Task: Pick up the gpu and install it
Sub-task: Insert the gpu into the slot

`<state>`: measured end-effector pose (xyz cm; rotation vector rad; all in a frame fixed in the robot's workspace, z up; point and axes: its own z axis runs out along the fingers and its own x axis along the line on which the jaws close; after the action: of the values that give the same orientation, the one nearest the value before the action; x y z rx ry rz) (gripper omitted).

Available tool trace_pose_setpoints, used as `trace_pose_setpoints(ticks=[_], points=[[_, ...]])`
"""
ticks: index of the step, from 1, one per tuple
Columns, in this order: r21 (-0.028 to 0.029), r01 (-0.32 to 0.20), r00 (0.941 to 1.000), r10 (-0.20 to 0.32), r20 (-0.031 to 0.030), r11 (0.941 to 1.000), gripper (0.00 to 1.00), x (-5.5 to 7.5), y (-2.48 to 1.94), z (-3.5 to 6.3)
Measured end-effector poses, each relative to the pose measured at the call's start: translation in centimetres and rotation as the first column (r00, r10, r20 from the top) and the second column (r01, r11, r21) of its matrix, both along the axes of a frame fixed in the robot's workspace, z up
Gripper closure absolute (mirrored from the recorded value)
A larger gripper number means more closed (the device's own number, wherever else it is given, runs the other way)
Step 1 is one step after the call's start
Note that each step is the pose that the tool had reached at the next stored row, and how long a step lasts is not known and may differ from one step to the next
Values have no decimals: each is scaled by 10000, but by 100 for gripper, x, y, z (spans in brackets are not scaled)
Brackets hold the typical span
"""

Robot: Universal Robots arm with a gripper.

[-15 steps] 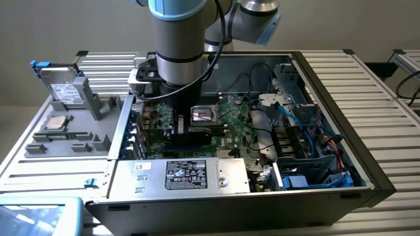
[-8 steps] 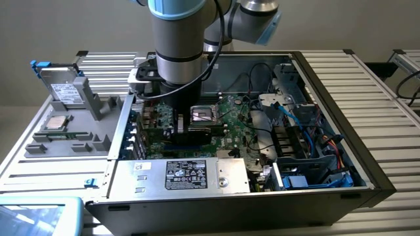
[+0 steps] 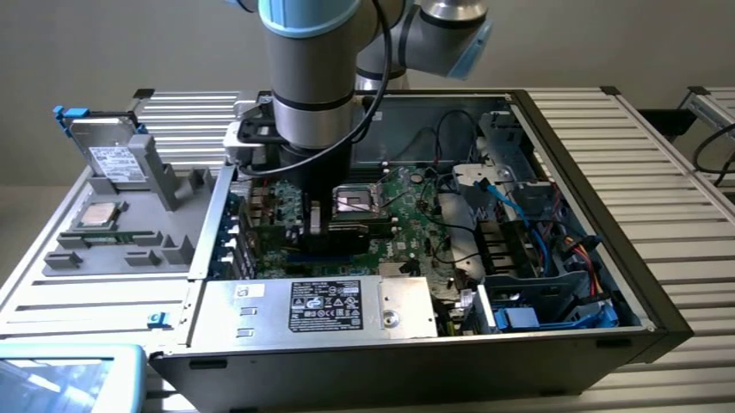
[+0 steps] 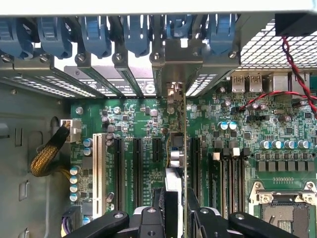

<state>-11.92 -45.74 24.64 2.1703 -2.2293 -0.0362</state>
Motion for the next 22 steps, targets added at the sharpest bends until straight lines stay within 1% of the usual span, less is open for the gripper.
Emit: trace_pose_setpoints(ticks=[7,11,22], points=[[-2,-2,10000,2,-1,10000,72,-15,0,-11],[-6,-1,10000,1,-1,10000,72,-21,13,-14],[-6,0,10000,0,-1,10000,72,-23,15,-31]])
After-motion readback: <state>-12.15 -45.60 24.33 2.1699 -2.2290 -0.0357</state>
